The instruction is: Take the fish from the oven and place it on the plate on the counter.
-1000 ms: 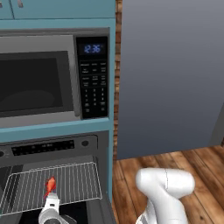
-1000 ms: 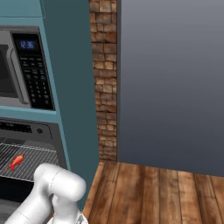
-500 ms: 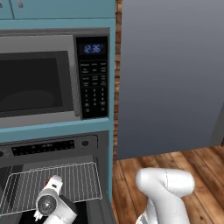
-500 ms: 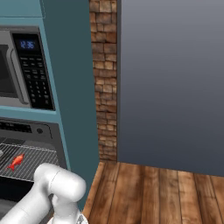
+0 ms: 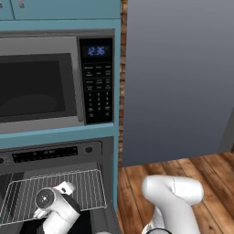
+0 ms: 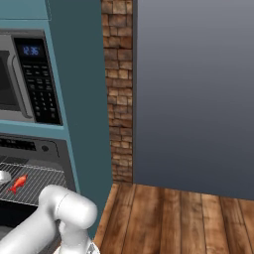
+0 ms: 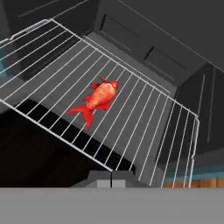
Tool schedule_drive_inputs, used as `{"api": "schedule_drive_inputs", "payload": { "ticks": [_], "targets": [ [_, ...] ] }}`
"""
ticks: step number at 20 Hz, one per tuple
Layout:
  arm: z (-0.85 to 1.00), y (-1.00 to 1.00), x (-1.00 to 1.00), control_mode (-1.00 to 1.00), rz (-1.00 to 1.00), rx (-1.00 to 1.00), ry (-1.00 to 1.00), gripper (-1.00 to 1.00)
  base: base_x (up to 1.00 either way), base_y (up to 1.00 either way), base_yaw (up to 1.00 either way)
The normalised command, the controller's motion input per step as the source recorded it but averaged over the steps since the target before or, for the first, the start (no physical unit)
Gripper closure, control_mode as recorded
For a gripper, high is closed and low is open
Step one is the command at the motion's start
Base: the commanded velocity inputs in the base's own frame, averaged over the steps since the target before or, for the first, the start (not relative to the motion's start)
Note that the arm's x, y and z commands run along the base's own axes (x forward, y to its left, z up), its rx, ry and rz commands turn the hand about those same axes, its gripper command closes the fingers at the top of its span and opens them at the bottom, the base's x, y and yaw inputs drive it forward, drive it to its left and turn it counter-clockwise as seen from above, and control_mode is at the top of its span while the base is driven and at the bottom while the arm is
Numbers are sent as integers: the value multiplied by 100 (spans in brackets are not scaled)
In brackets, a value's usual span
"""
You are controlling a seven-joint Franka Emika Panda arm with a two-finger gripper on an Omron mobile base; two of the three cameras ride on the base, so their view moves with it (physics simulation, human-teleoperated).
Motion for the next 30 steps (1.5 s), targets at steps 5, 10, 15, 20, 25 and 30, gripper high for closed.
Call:
{"api": "schedule_drive_inputs", "payload": {
  "ticks": [5, 10, 15, 20, 25, 30],
  "targets": [
    [0, -40, -2, -100, -39, 32, 11, 100, 0, 0, 0],
    [-18, -10, 11, -100, -21, 25, 0, 100, 0, 0, 0],
    [-38, 26, 41, -100, -3, 9, 1, -100, 0, 0, 0],
    [0, 5, 47, -100, 5, 3, 18, -100, 0, 0, 0],
    [-14, -1, 12, -100, 14, 11, 15, -100, 0, 0, 0],
    [-40, 32, 19, -100, 2, 3, 0, -100, 0, 0, 0]
  ]
}}
